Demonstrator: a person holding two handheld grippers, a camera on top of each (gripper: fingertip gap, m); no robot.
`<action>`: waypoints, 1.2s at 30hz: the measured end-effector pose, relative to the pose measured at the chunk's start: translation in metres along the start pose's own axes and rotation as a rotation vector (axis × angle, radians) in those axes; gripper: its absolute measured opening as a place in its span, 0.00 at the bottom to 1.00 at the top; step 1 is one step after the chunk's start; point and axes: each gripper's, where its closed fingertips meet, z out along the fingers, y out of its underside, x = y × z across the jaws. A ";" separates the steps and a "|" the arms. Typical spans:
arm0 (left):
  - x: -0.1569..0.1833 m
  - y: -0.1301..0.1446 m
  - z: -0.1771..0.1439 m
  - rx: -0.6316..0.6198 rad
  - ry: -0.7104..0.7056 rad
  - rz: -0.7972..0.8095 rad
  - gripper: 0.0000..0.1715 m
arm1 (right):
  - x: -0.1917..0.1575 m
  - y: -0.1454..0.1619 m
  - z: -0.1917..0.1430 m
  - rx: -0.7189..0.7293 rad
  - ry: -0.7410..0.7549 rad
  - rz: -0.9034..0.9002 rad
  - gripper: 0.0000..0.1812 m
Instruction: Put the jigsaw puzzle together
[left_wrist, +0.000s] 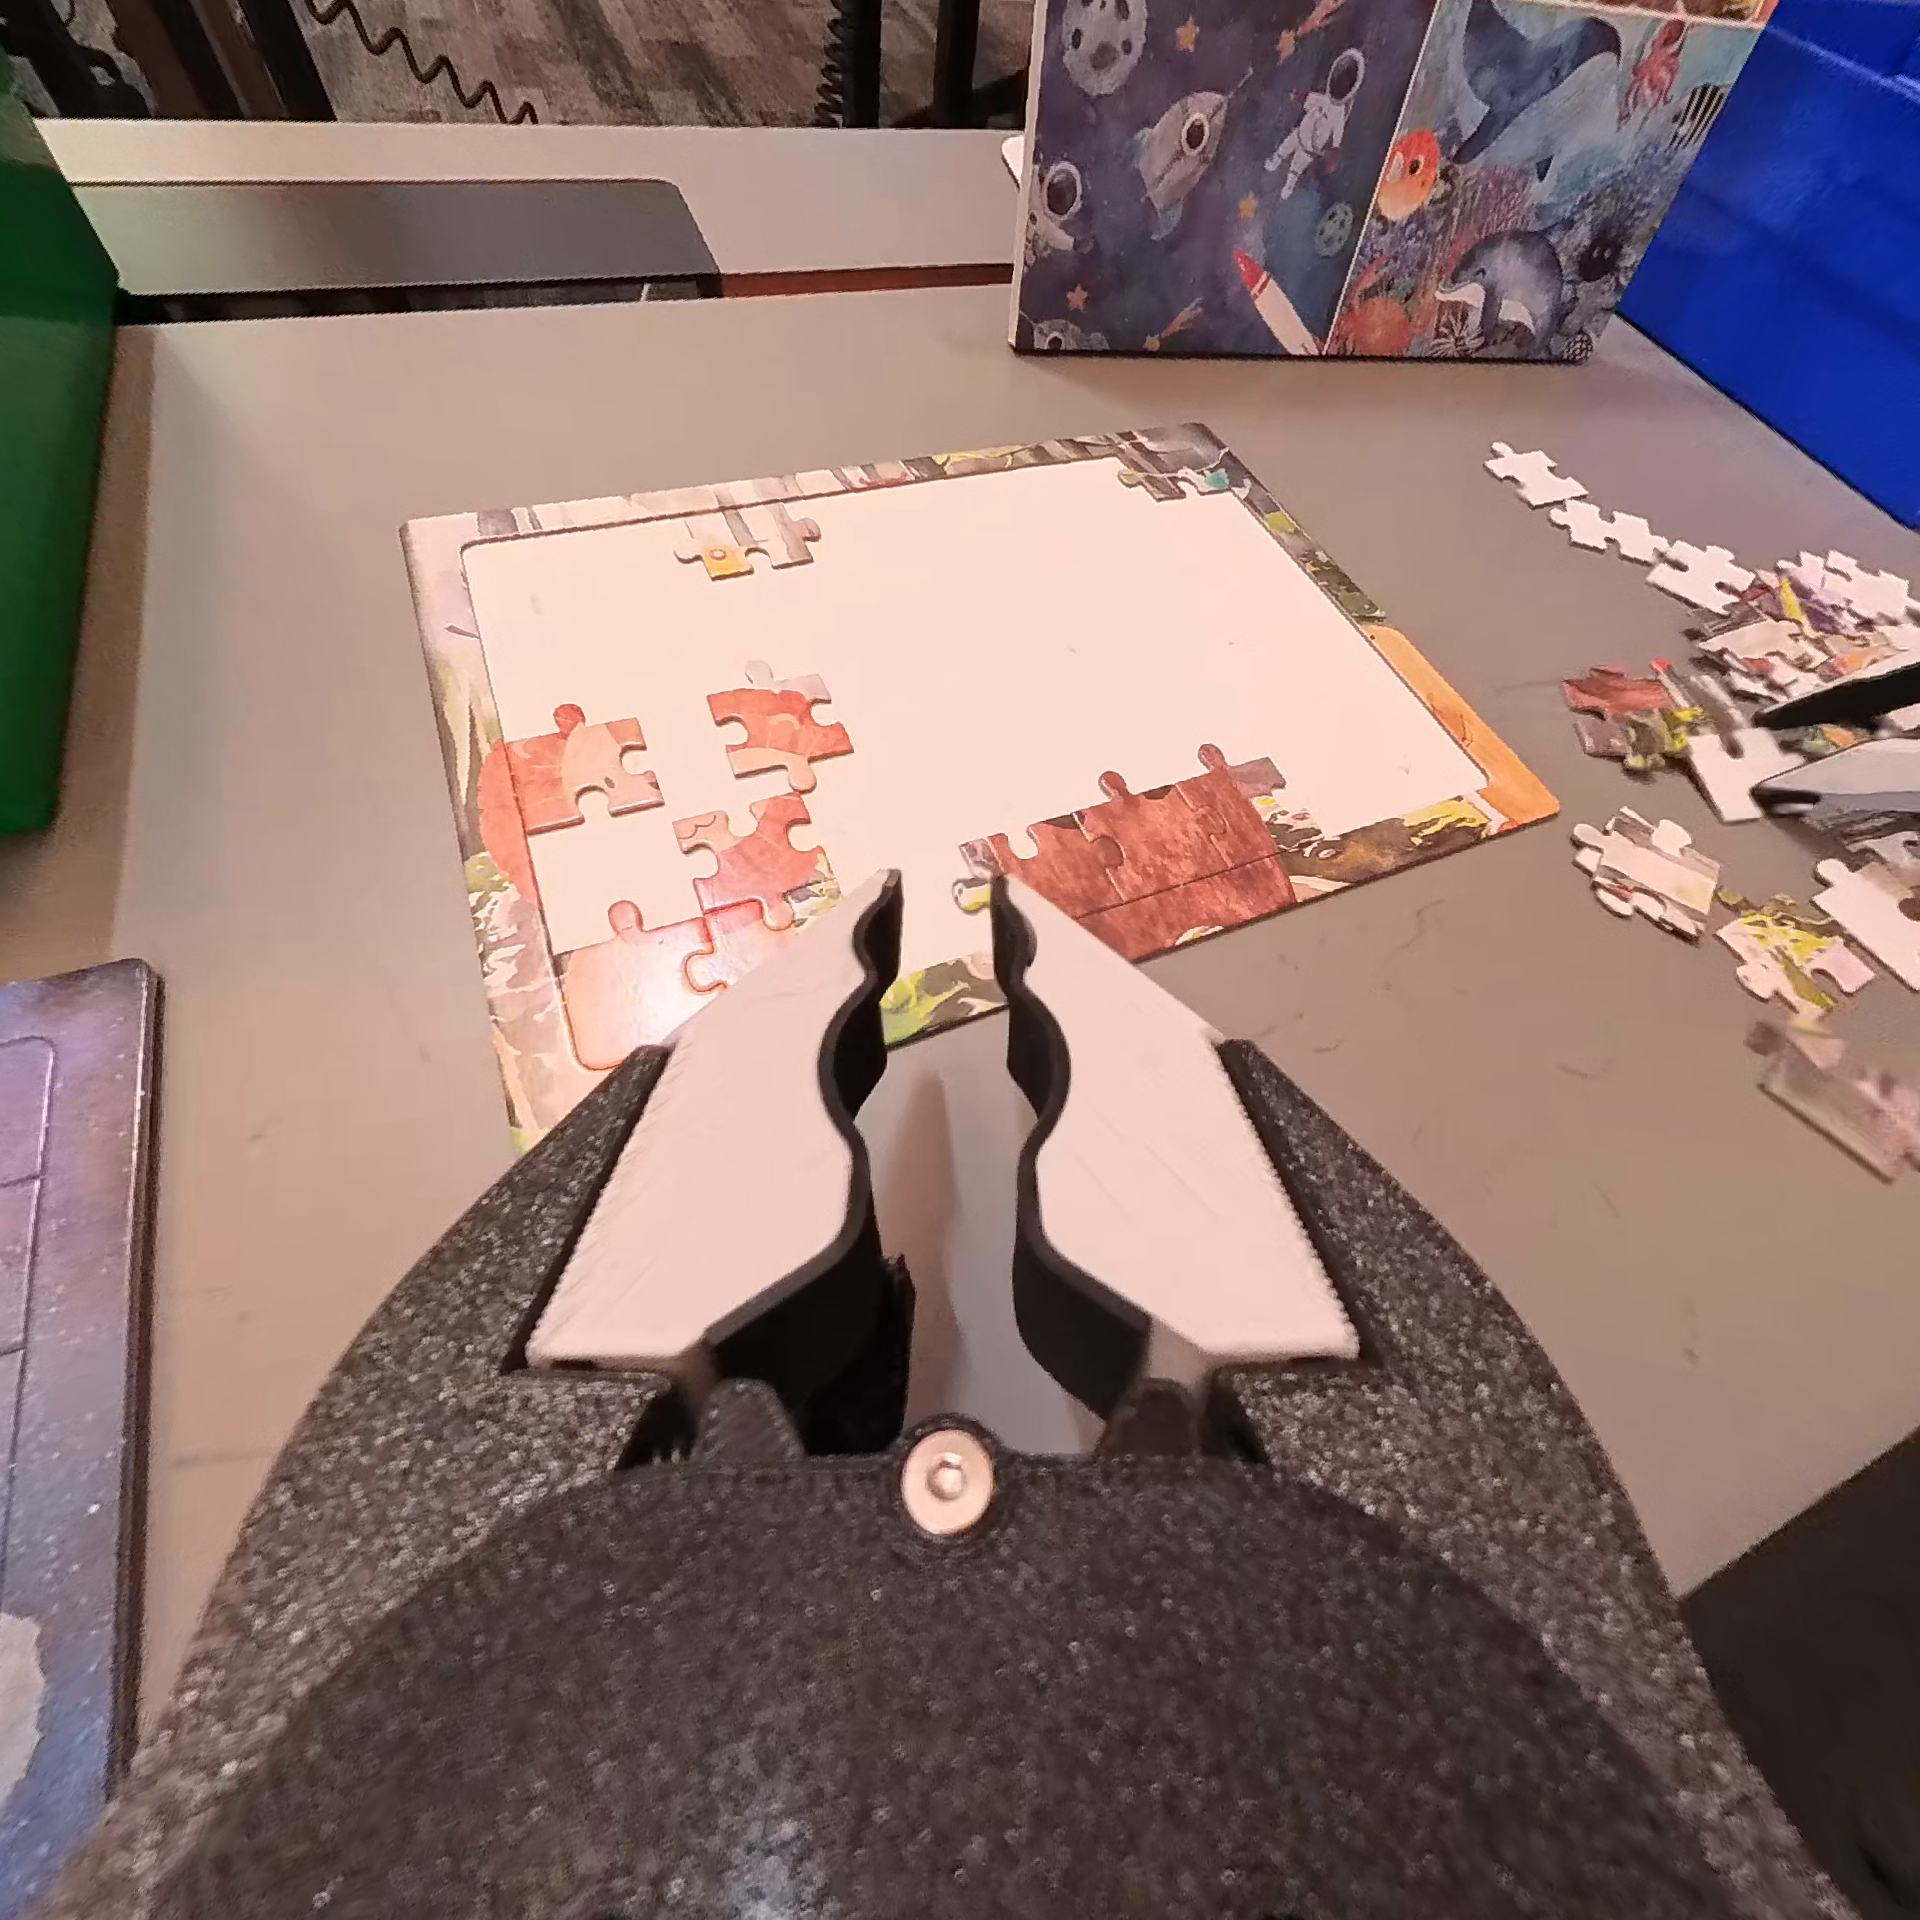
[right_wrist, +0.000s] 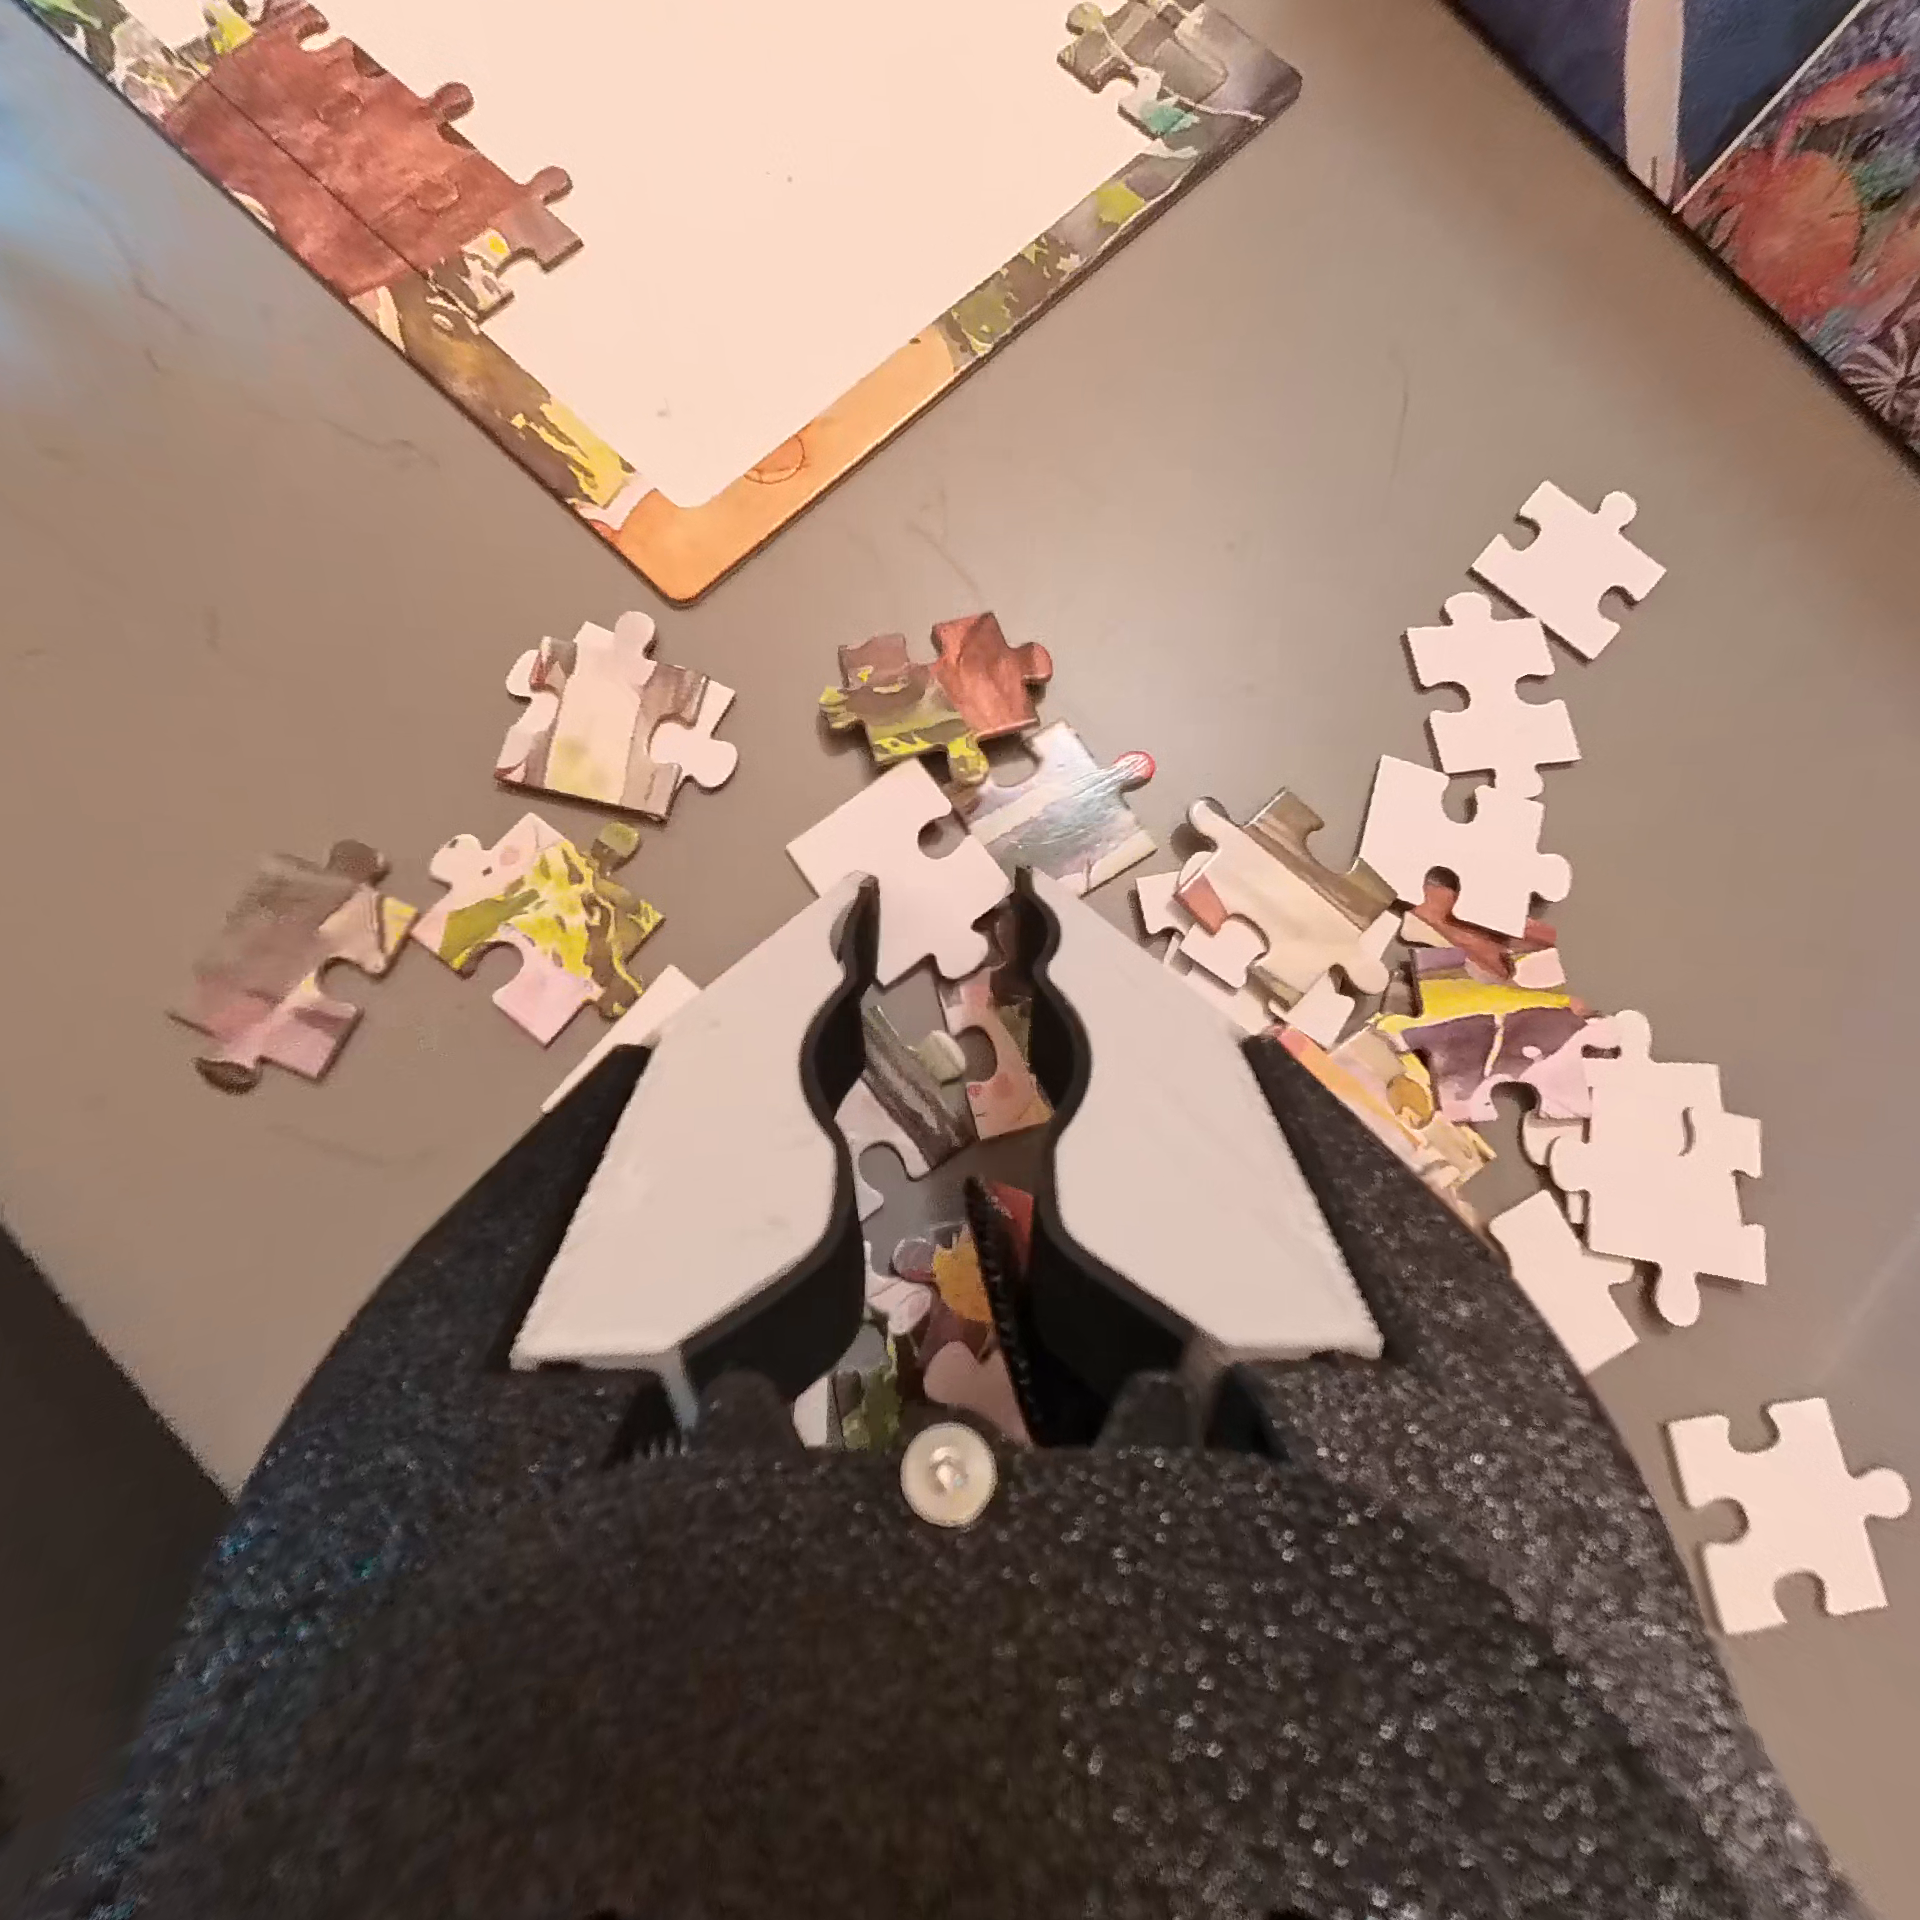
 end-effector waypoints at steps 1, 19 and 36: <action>0.001 -0.001 -0.001 0.006 0.006 -0.001 0.09 | -0.001 -0.002 -0.002 0.010 0.008 -0.020 0.14; 0.109 -0.020 -0.009 0.016 0.579 -0.210 0.14 | -0.026 0.001 0.000 -0.149 -0.117 -0.058 0.23; 0.114 -0.015 -0.004 -0.028 0.579 -0.186 0.14 | -0.030 0.009 -0.007 -0.167 -0.222 -0.001 0.18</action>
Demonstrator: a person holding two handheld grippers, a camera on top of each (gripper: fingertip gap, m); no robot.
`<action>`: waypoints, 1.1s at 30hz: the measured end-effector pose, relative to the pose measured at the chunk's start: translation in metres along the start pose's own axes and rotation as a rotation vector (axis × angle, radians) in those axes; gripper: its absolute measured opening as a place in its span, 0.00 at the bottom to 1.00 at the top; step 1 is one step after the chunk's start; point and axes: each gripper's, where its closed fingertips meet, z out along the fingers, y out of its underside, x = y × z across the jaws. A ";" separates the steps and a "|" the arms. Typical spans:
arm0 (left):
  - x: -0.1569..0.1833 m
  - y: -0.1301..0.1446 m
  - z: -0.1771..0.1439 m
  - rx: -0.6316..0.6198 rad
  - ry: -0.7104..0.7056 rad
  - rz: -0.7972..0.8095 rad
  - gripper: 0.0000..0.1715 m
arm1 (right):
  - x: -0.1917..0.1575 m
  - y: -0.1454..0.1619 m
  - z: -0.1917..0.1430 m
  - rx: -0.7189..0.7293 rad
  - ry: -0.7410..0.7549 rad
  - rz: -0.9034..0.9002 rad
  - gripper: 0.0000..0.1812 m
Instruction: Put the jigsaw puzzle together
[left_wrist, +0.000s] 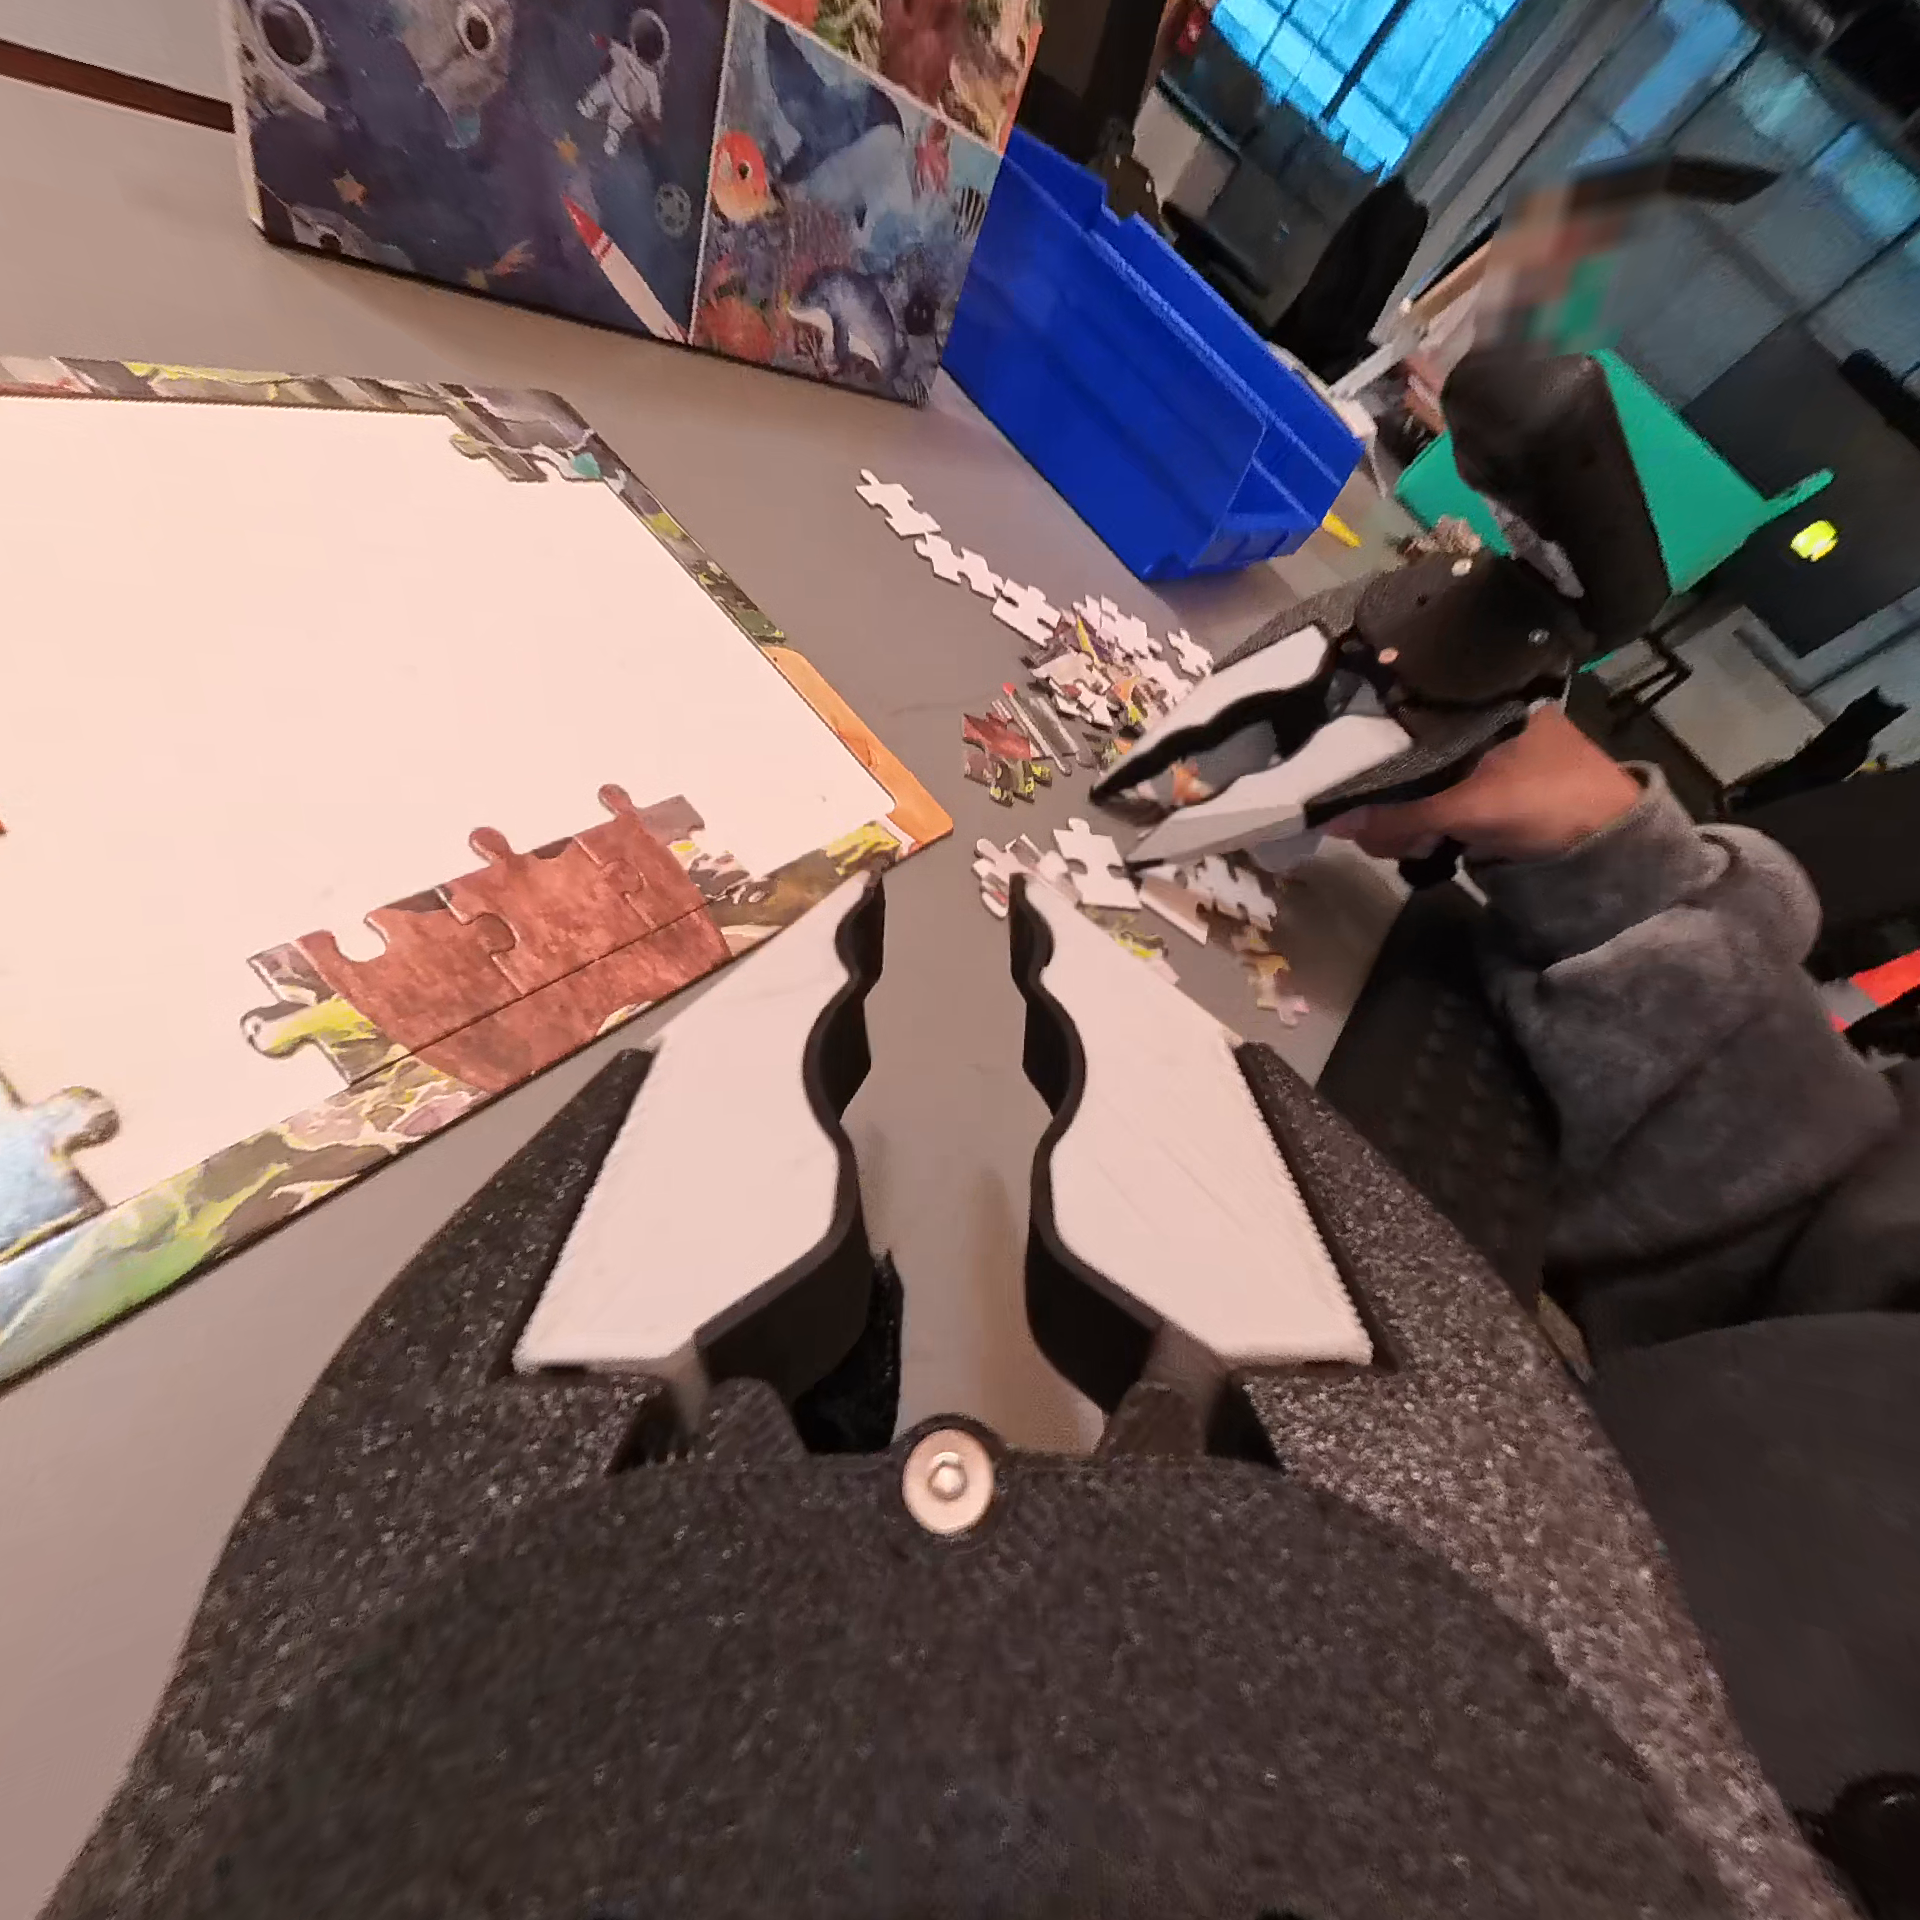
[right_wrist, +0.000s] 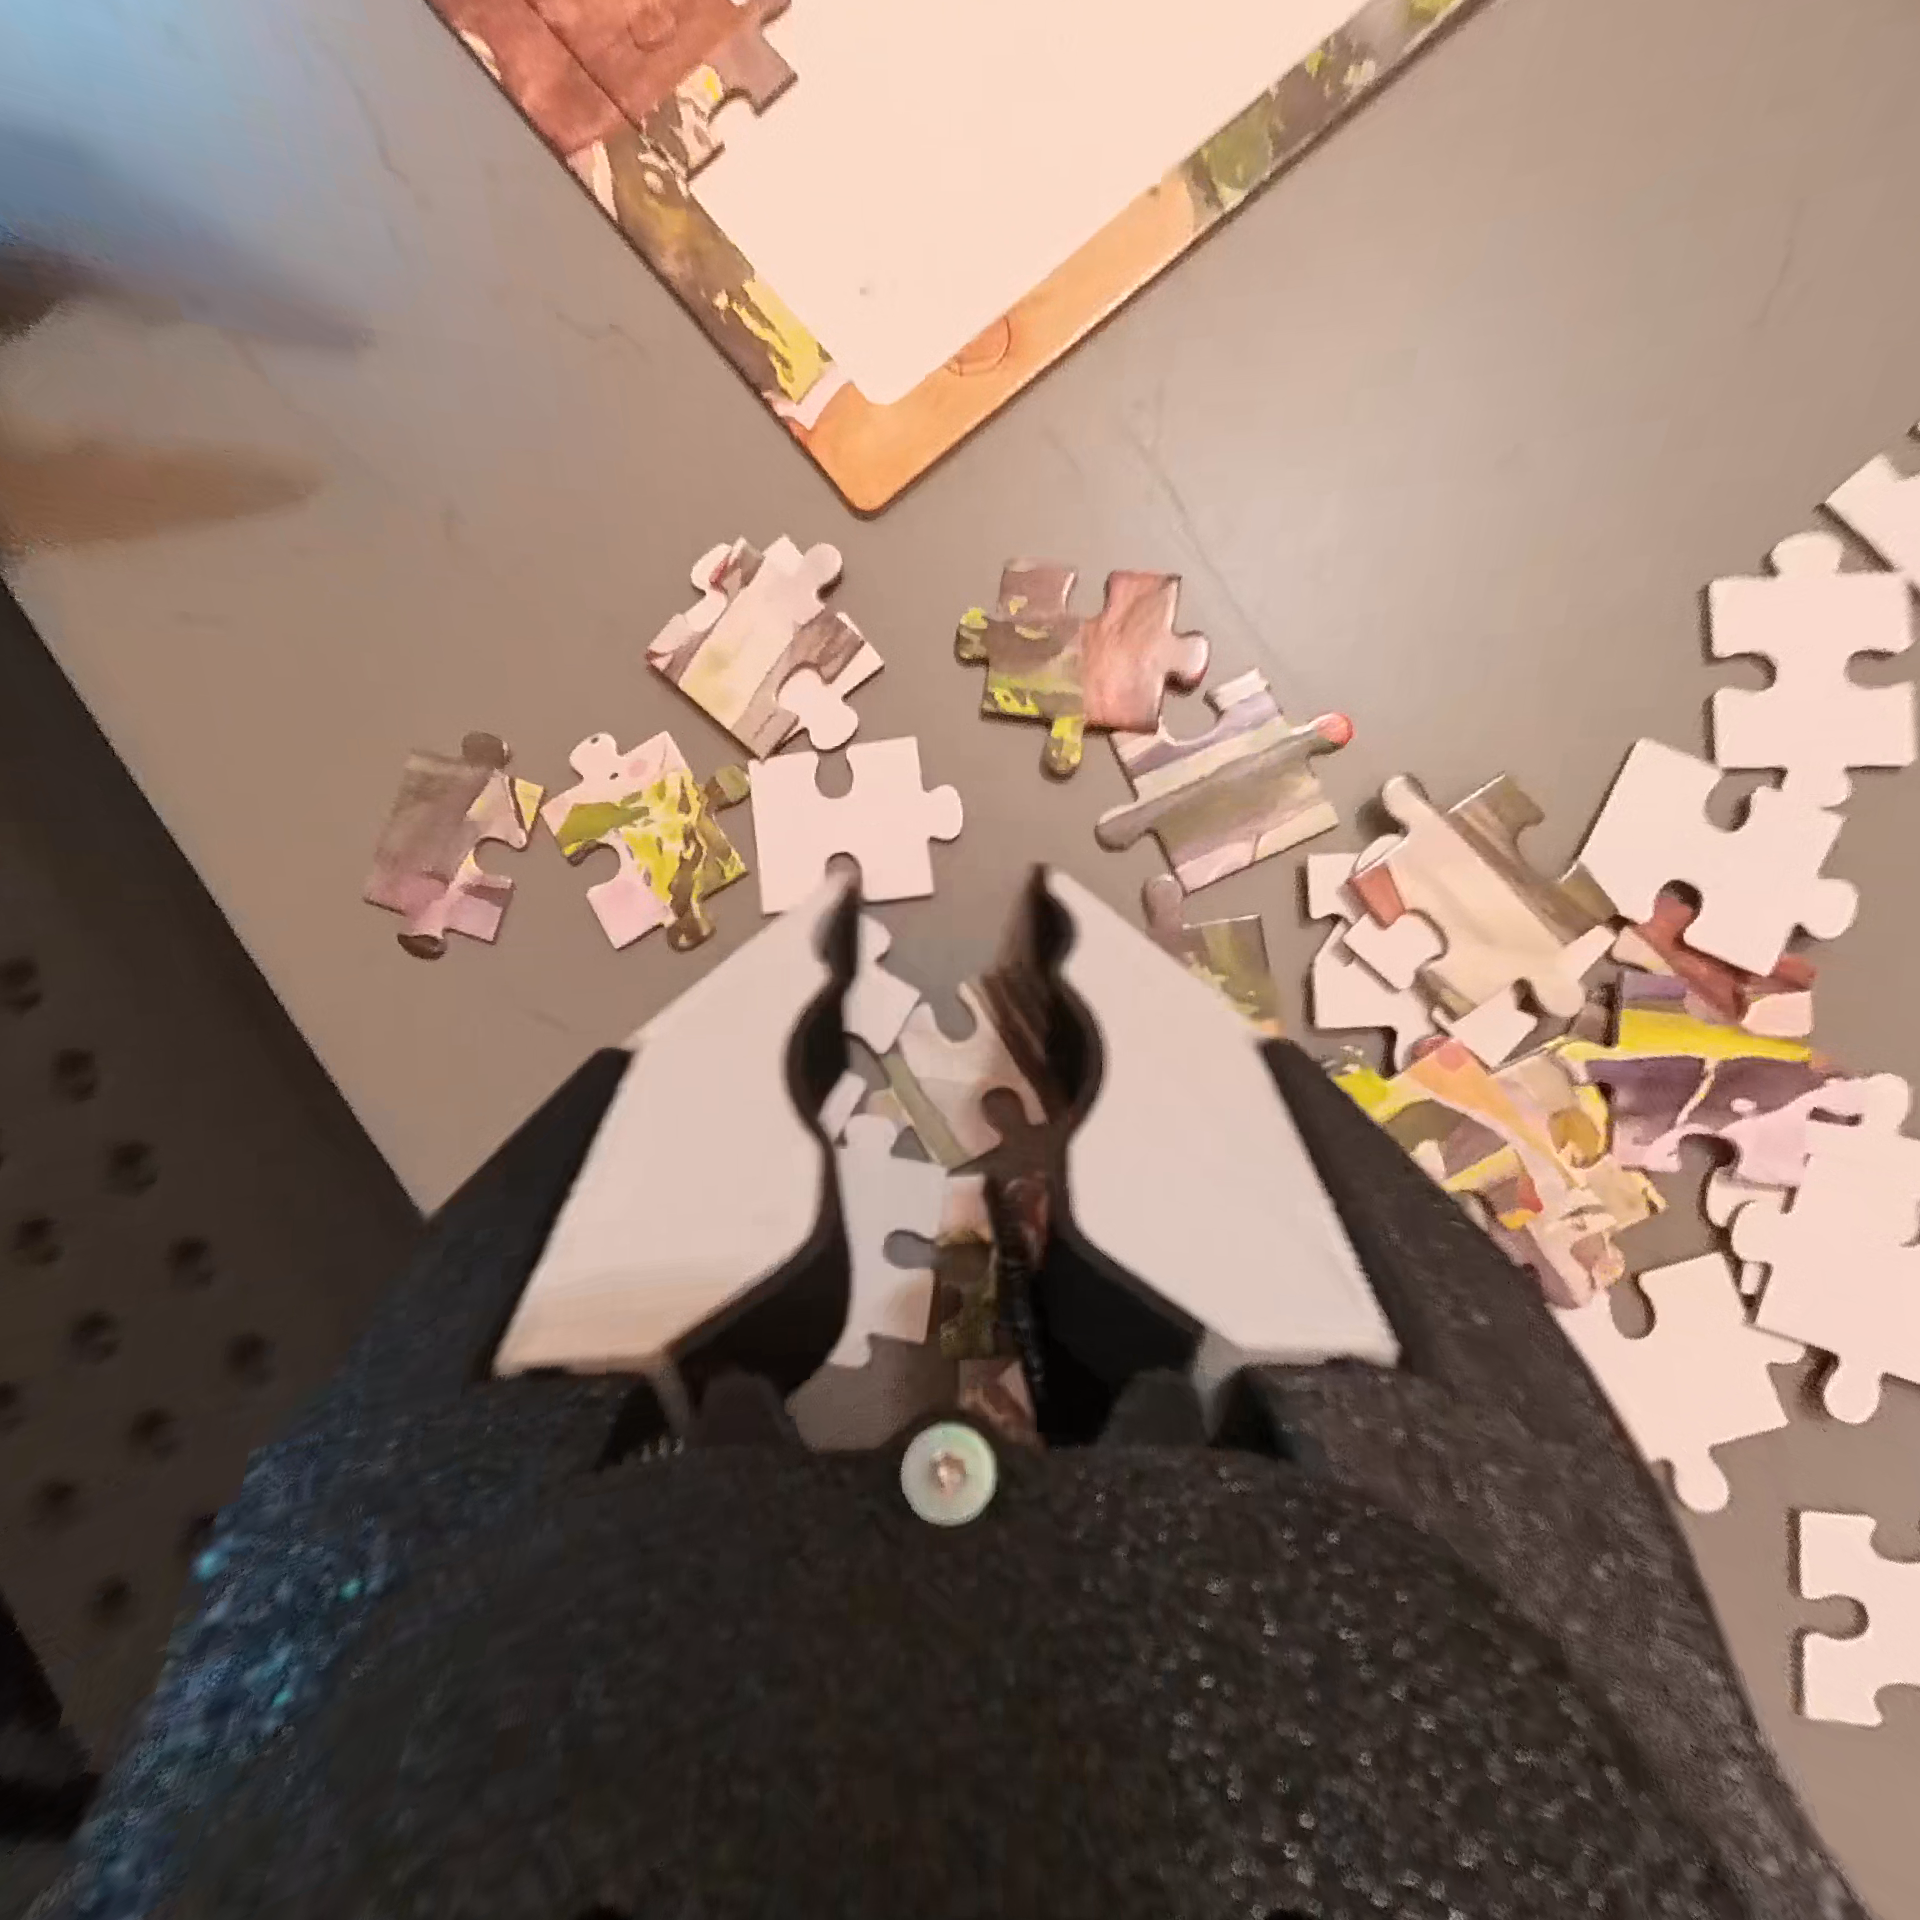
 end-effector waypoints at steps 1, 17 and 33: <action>0.001 0.002 0.002 -0.016 -0.003 0.015 0.14 | -0.005 0.001 0.000 -0.011 -0.020 -0.002 0.24; -0.001 0.000 -0.001 0.013 -0.011 0.001 0.14 | -0.018 0.004 0.002 -0.390 0.092 -0.226 0.21; 0.001 0.005 0.001 -0.009 0.002 -0.004 0.14 | -0.020 -0.006 0.010 -0.385 0.020 -0.173 0.17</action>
